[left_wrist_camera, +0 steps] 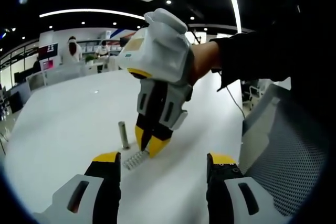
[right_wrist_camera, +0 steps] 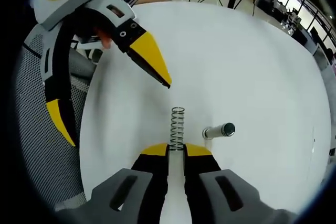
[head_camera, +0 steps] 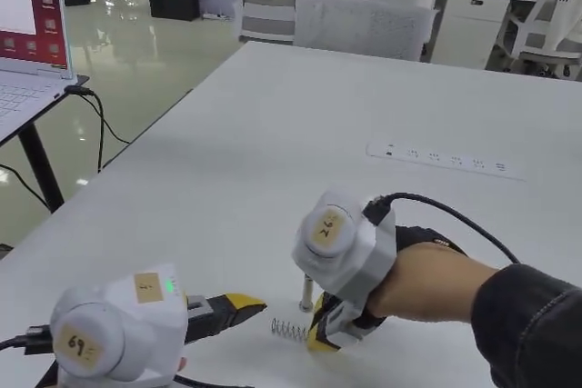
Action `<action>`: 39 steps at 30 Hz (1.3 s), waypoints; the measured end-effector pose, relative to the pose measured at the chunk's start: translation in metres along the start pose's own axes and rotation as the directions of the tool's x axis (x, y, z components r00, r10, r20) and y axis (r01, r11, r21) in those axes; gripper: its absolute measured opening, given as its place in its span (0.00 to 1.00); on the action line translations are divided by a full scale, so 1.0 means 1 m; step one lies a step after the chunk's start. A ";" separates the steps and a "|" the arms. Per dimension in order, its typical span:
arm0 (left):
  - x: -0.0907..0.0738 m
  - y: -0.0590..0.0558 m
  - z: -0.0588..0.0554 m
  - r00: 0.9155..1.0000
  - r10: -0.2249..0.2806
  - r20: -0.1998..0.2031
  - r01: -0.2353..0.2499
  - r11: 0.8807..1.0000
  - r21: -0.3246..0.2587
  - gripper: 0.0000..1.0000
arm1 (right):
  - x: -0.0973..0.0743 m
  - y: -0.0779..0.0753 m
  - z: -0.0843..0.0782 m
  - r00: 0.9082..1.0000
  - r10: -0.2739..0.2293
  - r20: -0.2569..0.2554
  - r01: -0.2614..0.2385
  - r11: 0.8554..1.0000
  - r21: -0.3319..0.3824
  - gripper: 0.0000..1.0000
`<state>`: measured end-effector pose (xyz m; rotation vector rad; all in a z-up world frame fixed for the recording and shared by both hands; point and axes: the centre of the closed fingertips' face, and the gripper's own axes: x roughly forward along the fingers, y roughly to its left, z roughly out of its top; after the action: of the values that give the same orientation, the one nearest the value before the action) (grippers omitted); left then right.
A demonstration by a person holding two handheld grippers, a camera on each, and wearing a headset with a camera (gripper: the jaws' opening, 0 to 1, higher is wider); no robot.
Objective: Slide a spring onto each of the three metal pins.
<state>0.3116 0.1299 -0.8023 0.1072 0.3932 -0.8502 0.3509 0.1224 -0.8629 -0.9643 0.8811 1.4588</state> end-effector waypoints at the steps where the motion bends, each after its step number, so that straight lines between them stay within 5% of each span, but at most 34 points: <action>1: 0.000 0.000 0.000 1.000 0.000 -0.002 0.000 1.000 0.000 0.61 | -0.002 0.002 -0.002 1.000 0.012 -0.006 -0.012 1.000 -0.001 0.07; 12: 0.008 -0.005 -0.002 0.999 -0.032 -0.016 0.033 0.999 0.028 0.54 | -0.038 0.024 -0.008 0.995 0.097 -0.003 -0.097 0.995 -0.016 0.07; 21: 0.011 -0.014 0.001 0.996 -0.084 -0.011 0.084 0.994 0.077 0.35 | -0.064 0.044 -0.004 0.987 0.163 -0.001 -0.163 0.985 -0.054 0.07; 39: 0.011 -0.018 0.005 0.994 -0.108 0.008 0.105 0.979 0.172 0.04 | -0.070 0.058 0.003 0.979 0.205 -0.017 -0.205 0.978 -0.045 0.07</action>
<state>0.3061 0.1088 -0.8005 0.2399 0.3105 -0.9899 0.2964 0.0930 -0.7971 -0.9391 0.9823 1.6560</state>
